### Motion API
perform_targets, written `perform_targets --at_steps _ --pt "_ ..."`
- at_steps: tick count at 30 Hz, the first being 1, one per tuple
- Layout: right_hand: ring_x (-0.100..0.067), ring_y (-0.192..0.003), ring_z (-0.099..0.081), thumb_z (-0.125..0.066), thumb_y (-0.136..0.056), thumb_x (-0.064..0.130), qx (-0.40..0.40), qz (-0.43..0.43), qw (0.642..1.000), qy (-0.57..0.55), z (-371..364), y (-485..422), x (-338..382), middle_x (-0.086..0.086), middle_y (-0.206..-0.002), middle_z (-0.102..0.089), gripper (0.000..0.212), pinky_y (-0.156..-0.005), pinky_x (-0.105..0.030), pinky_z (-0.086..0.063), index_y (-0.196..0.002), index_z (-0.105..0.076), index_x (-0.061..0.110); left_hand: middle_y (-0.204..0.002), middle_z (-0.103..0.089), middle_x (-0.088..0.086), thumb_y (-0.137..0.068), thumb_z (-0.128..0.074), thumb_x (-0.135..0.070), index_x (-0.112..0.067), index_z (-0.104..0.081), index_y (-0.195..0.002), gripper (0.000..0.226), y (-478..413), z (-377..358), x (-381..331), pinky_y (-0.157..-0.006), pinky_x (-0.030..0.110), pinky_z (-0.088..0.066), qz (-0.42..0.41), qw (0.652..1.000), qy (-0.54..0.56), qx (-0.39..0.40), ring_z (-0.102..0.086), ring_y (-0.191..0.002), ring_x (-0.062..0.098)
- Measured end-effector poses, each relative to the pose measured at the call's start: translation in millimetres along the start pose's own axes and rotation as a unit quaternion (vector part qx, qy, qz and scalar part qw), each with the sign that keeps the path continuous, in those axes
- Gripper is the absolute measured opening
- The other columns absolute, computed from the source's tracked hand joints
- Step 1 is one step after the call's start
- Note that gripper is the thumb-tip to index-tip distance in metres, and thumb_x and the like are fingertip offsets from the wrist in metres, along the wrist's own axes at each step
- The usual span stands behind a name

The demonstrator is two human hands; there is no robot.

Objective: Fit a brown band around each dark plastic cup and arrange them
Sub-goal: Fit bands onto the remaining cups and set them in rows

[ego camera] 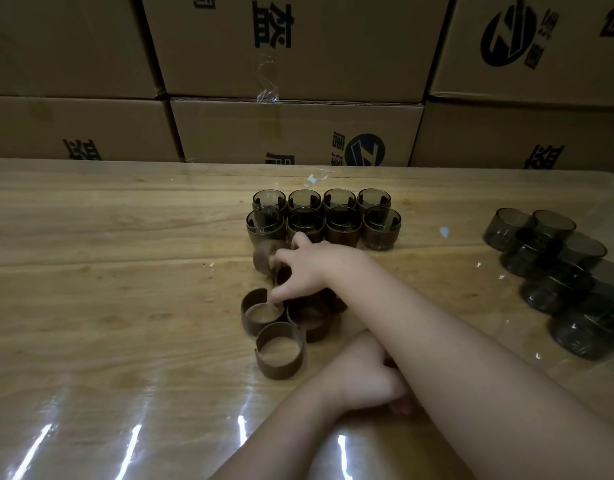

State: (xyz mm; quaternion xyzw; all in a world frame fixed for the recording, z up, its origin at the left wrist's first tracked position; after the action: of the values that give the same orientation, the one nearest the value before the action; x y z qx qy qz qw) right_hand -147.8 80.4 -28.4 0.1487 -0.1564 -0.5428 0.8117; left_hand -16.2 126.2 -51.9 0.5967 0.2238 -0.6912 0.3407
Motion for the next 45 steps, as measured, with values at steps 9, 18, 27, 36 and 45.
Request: perform_targets --at_steps 9,18,27,36,45 --pt "-0.038 -0.131 -0.028 -0.053 -0.082 0.067 -0.042 -0.008 0.999 -0.003 -22.4 40.4 -32.4 0.003 -0.153 -0.015 0.056 -0.097 -0.047 -0.039 -0.132 -0.047 0.041 -0.082 -0.072 0.000 -0.082 -0.061 -0.012 -0.014 -0.072 -0.097 0.019 17.0 -1.2 -20.3 -0.070 0.046 -0.055 0.035 0.981 -0.044 0.188 -0.065 -0.066 0.020" --pt "-0.025 -0.142 -0.015 -0.039 -0.084 0.061 -0.175 -0.021 0.981 -0.086 -57.1 100.4 -74.5 0.019 -0.158 -0.012 0.043 -0.108 -0.051 -0.024 -0.120 -0.055 0.044 -0.134 -0.052 0.001 -0.094 -0.051 -0.039 -0.024 -0.055 -0.132 0.041 53.4 178.4 8.9 -0.101 0.042 -0.036 0.133 0.799 -0.394 -0.435 -0.045 -0.123 0.026" --pt "-0.013 -0.142 -0.015 -0.028 -0.081 0.078 -0.278 -0.047 0.950 -0.135 -62.9 127.8 -98.3 0.018 -0.158 -0.011 0.065 -0.113 -0.042 -0.021 -0.139 -0.036 0.051 -0.093 -0.068 -0.003 -0.099 -0.043 -0.045 -0.024 -0.056 -0.124 0.036 39.9 166.2 22.3 -0.075 0.036 -0.055 0.093 0.882 -0.262 -0.380 -0.065 -0.084 0.016" --pt "-0.016 -0.125 -0.046 -0.038 -0.095 0.048 -0.465 -0.122 0.857 -0.185 -55.2 150.0 -140.5 0.003 -0.132 -0.055 0.050 -0.096 -0.031 -0.040 -0.134 -0.053 0.021 -0.099 -0.065 0.001 -0.100 -0.047 -0.031 -0.015 -0.069 -0.101 0.028 21.0 140.3 20.5 -0.087 0.034 -0.048 0.041 0.910 -0.308 -0.275 -0.058 -0.096 0.017" --pt "-0.022 -0.143 -0.019 -0.035 -0.100 0.048 -0.371 -0.231 0.862 -0.255 -77.8 133.0 -203.5 0.013 -0.157 -0.023 0.045 -0.114 -0.051 -0.017 -0.145 -0.033 0.044 -0.129 -0.051 -0.023 -0.074 -0.058 -0.063 -0.043 -0.060 -0.114 0.045 16.0 109.6 18.7 -0.097 0.013 -0.033 0.027 0.975 -0.207 -0.079 -0.045 -0.120 -0.007"
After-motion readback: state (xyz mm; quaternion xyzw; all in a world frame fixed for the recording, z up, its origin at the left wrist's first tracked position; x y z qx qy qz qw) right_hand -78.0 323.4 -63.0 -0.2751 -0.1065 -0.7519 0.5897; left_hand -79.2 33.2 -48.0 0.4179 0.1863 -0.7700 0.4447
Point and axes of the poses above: each hand's wrist, its own y-axis away from the middle knuckle, its own z-axis out of the back of the hand, x = y × z, the point moved 7 cm from there along -y, towards the middle knuckle
